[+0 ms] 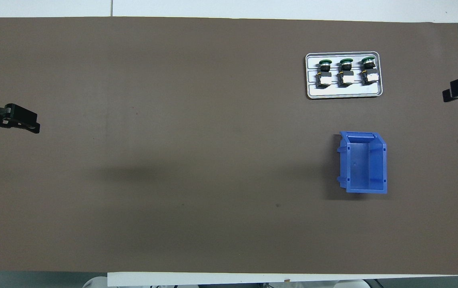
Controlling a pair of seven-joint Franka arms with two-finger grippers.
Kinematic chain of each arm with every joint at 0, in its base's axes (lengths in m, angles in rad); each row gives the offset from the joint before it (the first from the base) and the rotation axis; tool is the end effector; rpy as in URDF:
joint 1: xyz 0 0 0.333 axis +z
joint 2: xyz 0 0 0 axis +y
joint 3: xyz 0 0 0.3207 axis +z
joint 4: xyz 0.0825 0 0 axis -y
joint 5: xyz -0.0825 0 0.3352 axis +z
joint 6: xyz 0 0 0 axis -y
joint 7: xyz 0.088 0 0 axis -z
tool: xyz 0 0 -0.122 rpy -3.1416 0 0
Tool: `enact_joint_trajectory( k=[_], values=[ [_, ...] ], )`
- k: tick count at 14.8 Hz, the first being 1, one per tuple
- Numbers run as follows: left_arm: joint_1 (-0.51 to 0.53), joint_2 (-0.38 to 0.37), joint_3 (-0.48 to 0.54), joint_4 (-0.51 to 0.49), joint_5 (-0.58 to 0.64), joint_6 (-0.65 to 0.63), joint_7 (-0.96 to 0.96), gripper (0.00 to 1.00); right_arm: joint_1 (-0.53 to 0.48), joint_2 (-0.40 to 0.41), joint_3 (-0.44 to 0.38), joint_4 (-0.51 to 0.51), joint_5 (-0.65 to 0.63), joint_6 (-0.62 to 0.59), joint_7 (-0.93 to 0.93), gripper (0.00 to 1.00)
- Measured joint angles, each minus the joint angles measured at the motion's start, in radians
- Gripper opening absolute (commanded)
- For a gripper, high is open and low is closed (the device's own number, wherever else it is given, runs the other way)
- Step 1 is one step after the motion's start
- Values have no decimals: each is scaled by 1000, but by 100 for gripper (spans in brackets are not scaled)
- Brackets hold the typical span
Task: Place and press button with both arms
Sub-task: 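Reach the right gripper over the metal tray of button parts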
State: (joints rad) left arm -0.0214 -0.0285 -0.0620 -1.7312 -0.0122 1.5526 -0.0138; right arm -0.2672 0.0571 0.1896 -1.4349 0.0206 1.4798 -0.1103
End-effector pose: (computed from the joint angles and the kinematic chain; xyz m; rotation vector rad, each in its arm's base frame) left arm 0.4834 -0.0423 0.5598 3.1277 -0.1076 -0.2359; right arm 0.5129 -0.0406 0.6346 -3.1089 -0.0532 0.0127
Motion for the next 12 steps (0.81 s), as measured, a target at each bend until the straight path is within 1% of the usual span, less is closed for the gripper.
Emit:
enact_joint_trajectory(
  k=[5, 8, 9, 10, 11, 12],
  values=[
    [0, 0, 0, 0, 0, 0, 0, 100, -6, -1, -3, -1, 0, 33, 0, 99],
    [0, 0, 0, 0, 0, 0, 0, 100, -6, -3, 0, -10, 0, 7, -13, 99],
    [0, 0, 0, 0, 0, 0, 0, 100, -4, -7, 1, -20, 0, -5, -26, 97],
    [0, 0, 0, 0, 0, 0, 0, 100, -3, -14, 2, -34, 1, -8, -47, 96],
    [0, 0, 0, 0, 0, 0, 0, 100, -2, -23, 2, -55, 5, 5, -68, 96],
    [0, 0, 0, 0, 0, 0, 0, 100, 2, -34, 3, -83, 13, 45, -84, 95]
  ],
)
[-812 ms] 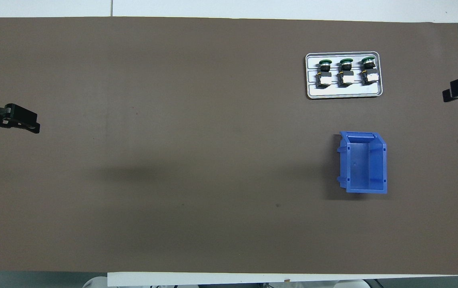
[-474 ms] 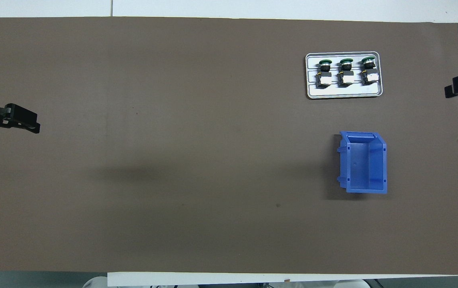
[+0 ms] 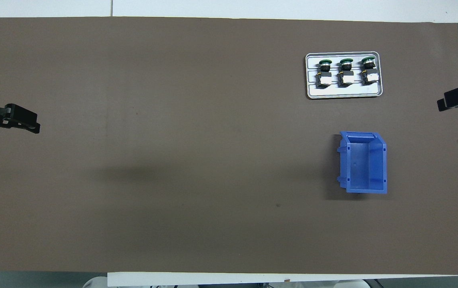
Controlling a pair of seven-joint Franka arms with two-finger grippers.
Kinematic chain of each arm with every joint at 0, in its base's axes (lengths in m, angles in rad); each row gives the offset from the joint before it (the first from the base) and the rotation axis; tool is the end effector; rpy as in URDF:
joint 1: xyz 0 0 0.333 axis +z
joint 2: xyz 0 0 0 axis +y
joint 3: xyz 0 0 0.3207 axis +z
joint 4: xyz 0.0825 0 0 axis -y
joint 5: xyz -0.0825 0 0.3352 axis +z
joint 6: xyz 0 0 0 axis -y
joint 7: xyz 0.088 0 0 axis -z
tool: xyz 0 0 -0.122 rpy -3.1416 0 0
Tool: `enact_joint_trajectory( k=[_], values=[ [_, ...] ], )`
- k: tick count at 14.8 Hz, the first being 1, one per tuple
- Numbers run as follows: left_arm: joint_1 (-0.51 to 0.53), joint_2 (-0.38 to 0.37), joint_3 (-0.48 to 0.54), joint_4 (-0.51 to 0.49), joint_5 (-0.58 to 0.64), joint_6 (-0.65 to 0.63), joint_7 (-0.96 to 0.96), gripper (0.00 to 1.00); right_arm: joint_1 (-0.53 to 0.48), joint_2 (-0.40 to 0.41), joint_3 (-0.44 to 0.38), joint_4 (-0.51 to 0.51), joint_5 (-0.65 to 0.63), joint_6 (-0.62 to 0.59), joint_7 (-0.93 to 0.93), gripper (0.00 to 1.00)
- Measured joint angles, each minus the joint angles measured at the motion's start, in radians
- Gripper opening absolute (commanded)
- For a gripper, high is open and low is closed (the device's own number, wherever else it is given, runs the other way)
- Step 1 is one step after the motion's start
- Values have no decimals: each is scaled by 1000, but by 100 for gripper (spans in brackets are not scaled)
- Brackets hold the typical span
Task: Place and press button with both arms
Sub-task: 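Reach the right gripper over the metal tray of button parts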
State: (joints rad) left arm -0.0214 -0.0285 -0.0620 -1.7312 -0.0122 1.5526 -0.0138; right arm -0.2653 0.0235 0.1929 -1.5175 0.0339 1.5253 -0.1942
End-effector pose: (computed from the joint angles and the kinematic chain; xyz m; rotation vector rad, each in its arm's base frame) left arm 0.4834 -0.0423 0.5598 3.1277 -0.1076 -0.2359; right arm 0.5074 -0.0339 0.6211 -3.0956 -0.1907 0.0155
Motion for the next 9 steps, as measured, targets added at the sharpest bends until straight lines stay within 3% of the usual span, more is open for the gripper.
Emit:
enact_joint_trajectory(
  k=[5, 9],
  values=[
    [0, 0, 0, 0, 0, 0, 0, 100, 94, -32, 6, -218, 8, 376, 5, 94],
    [0, 0, 0, 0, 0, 0, 0, 100, 100, 2, 2, -270, 8, 509, 75, 93]
  ],
)
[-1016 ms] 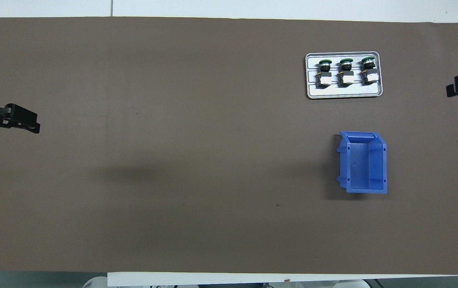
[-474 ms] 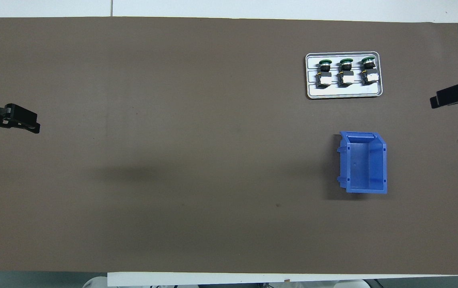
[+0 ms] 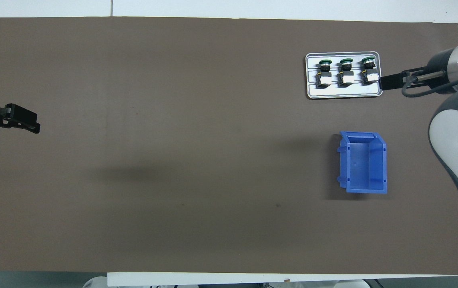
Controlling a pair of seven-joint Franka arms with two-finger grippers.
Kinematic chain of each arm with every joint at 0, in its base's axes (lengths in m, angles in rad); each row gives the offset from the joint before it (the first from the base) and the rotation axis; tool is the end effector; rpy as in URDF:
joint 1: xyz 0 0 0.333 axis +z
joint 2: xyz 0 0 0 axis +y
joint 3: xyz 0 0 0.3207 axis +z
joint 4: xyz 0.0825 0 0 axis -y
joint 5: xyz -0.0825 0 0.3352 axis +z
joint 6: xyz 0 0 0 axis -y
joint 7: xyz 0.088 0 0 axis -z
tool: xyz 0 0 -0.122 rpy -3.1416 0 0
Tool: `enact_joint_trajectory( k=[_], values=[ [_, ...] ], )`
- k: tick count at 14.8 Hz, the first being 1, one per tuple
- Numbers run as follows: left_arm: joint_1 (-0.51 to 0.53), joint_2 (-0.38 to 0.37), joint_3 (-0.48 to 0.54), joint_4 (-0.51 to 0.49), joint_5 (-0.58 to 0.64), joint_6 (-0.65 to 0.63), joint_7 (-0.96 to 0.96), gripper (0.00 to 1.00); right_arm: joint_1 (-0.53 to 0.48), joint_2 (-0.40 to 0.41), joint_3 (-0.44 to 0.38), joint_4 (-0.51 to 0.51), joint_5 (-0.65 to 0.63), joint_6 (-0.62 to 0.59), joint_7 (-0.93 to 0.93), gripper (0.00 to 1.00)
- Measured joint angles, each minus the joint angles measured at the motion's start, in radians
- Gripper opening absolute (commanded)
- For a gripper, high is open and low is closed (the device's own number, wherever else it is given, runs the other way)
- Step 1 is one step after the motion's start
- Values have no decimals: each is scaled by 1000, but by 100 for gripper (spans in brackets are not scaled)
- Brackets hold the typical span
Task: Place and press button with both arms
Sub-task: 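Reach the right gripper over the metal tray of button parts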
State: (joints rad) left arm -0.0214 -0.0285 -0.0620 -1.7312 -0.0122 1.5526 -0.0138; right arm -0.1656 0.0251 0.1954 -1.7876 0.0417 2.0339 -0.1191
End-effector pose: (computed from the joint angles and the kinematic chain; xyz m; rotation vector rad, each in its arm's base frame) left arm 0.4834 -0.0423 0.5598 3.1277 -0.1076 -0.2359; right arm 0.5480 0.0181 0.5519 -3.0813 -0.2065 -0.3464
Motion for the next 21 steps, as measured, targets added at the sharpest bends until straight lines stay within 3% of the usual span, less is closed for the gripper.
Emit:
enact_joint_trajectory(
  k=[4, 7, 11, 17, 21],
  values=[
    [0, 0, 0, 0, 0, 0, 0, 100, 6, 90, 0, 5, 0, 93, 20, 91],
    [0, 0, 0, 0, 0, 0, 0, 100, 24, 155, 1, 39, 0, 36, 27, 90],
    [0, 0, 0, 0, 0, 0, 0, 100, 26, 252, -3, 172, 0, -108, 31, 90],
    [0, 0, 0, 0, 0, 0, 0, 100, 38, 439, -8, 333, -19, -110, 31, 90],
    [0, 0, 0, 0, 0, 0, 0, 100, 97, 505, -8, 412, -83, -85, 58, 90]
  ],
)
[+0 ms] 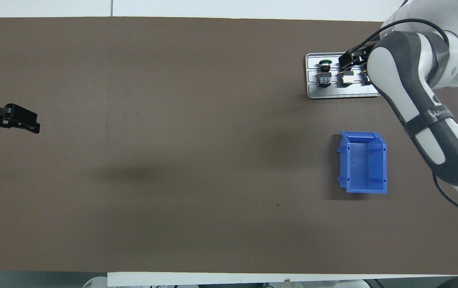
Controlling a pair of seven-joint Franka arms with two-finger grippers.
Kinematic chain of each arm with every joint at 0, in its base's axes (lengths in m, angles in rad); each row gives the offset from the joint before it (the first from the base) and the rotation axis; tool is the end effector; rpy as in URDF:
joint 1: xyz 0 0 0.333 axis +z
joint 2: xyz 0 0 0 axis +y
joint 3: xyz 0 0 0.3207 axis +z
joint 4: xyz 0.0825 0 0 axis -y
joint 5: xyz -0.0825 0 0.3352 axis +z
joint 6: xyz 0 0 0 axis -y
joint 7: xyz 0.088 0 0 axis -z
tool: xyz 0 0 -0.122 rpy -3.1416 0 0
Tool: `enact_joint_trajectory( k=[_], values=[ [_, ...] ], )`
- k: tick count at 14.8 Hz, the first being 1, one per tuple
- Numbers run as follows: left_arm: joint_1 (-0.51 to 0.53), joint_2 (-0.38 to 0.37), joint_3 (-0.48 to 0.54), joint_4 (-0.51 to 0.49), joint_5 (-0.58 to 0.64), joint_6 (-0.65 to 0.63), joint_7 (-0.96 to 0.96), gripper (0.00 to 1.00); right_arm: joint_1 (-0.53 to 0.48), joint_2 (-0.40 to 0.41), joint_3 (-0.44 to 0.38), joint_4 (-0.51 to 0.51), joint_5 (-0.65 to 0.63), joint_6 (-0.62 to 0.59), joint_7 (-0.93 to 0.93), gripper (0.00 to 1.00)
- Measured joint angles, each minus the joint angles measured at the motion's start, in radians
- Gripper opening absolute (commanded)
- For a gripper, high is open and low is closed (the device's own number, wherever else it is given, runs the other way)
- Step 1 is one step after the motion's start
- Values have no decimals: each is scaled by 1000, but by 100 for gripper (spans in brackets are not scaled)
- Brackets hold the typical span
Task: Place and press button with both arms
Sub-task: 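Reach the right gripper over the metal tray of button parts, then grasp a black-and-green button part in the tray with the right gripper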
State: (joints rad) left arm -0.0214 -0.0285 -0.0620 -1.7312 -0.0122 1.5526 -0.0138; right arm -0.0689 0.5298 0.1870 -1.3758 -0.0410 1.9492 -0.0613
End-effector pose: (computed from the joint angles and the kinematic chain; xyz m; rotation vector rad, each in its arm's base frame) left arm 0.4834 -0.0423 0.5598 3.1277 -0.1076 -0.2359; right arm 0.6677 0.0504 0.4222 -3.0736 -0.2557 -0.0786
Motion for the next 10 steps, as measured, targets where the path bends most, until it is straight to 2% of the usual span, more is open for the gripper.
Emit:
enact_joint_trajectory(
  k=[10],
  values=[
    [0, 0, 0, 0, 0, 0, 0, 100, 32, 119, -25, 7, -11, 153, 62, 89]
  ],
)
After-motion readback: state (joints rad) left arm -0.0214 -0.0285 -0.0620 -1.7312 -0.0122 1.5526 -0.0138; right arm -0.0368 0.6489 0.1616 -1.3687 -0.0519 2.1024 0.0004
